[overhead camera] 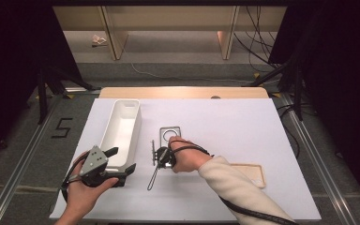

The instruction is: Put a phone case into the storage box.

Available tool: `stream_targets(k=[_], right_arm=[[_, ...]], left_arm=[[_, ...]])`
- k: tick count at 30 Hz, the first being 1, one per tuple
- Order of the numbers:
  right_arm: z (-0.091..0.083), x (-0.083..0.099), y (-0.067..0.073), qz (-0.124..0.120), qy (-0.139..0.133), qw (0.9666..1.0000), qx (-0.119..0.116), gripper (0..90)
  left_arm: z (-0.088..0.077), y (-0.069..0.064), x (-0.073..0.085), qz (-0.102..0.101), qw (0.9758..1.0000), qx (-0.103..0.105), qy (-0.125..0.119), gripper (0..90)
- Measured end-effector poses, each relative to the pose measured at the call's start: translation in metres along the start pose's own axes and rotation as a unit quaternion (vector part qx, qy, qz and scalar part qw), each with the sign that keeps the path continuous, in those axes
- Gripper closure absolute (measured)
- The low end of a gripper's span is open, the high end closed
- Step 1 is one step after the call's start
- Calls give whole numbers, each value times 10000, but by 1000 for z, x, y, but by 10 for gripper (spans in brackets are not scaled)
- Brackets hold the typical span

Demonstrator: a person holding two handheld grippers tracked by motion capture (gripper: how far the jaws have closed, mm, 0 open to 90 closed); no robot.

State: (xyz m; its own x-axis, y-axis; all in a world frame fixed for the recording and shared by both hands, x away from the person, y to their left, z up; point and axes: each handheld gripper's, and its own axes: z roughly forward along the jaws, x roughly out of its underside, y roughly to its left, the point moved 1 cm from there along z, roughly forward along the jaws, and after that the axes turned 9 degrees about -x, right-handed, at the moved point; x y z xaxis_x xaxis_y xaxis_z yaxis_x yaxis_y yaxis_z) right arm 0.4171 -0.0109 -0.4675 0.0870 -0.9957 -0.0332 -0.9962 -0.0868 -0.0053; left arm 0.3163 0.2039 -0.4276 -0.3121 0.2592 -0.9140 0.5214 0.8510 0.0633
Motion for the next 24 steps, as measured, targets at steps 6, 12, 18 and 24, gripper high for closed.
stream_targets(k=[6,12,18,24], right_arm=[[0,1,3,-3,-10,10000,4,895],[-4,2,4,-37,-70,9999,100,896],[-8,4,7,-64,-156,9995,263,896],[-13,9,11,-93,-251,9986,448,896]], left_arm=[[0,0,0,1,10000,-3,-4,160],[0,0,0,6,10000,-13,-4,162],[0,0,0,4,10000,-29,0,165],[0,0,0,19,10000,-35,8,167]])
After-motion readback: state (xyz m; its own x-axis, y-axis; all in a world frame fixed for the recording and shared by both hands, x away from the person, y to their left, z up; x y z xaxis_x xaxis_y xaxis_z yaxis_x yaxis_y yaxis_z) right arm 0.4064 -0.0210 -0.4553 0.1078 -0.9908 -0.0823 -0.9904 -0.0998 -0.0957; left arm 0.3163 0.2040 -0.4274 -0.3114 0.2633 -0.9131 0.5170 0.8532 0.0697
